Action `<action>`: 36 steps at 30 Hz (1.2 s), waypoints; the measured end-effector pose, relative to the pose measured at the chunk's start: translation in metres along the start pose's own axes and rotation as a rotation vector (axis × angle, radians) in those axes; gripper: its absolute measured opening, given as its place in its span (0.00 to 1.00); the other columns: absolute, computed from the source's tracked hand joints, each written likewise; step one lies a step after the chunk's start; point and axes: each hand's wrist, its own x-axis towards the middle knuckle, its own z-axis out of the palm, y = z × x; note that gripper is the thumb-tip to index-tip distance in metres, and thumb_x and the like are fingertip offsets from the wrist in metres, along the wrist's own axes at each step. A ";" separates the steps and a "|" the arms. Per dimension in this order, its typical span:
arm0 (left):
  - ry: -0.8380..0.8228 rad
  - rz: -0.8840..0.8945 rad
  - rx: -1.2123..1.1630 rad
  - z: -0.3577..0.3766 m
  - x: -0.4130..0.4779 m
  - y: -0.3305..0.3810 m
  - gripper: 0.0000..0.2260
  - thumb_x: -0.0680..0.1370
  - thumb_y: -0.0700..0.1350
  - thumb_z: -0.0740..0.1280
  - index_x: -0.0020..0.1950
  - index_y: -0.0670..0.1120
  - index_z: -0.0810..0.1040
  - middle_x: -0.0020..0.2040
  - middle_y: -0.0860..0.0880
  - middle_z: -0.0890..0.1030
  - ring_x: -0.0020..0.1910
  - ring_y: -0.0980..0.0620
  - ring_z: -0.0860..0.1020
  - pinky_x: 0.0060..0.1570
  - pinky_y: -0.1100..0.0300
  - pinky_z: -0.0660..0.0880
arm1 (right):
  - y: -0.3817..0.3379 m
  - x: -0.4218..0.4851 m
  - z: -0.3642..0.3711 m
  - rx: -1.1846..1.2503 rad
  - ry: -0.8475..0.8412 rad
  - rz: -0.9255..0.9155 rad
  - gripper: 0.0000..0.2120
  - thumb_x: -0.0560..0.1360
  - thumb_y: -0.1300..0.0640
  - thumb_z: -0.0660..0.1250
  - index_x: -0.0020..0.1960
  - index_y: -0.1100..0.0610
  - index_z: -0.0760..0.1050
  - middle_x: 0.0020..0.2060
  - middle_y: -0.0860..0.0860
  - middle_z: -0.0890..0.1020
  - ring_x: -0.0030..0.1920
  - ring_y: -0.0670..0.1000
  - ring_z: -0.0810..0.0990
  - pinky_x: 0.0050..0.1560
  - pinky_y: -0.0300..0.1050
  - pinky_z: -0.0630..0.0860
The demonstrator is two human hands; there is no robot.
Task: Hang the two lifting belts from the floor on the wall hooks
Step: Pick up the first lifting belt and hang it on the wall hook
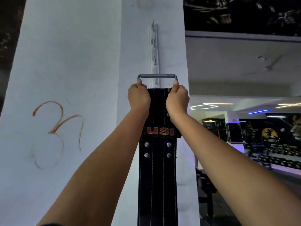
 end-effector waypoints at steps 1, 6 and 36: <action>0.002 0.006 -0.001 0.006 0.008 -0.001 0.17 0.81 0.49 0.53 0.35 0.45 0.70 0.36 0.48 0.72 0.37 0.48 0.71 0.42 0.51 0.72 | 0.002 0.009 0.004 -0.001 -0.003 -0.001 0.20 0.81 0.49 0.47 0.46 0.61 0.70 0.36 0.53 0.74 0.37 0.52 0.72 0.35 0.45 0.65; -0.009 -0.030 0.026 0.031 0.044 -0.004 0.16 0.82 0.46 0.53 0.52 0.38 0.76 0.37 0.48 0.74 0.28 0.52 0.66 0.29 0.59 0.66 | 0.015 0.051 0.022 -0.013 -0.027 0.025 0.23 0.81 0.48 0.46 0.55 0.64 0.72 0.52 0.60 0.79 0.45 0.56 0.73 0.43 0.47 0.66; -0.324 0.233 0.595 -0.058 -0.070 -0.051 0.18 0.78 0.42 0.60 0.67 0.40 0.67 0.66 0.41 0.70 0.63 0.43 0.72 0.63 0.50 0.69 | 0.024 -0.063 -0.044 -0.173 -0.244 0.006 0.14 0.76 0.51 0.64 0.59 0.56 0.73 0.50 0.55 0.77 0.45 0.47 0.78 0.41 0.29 0.70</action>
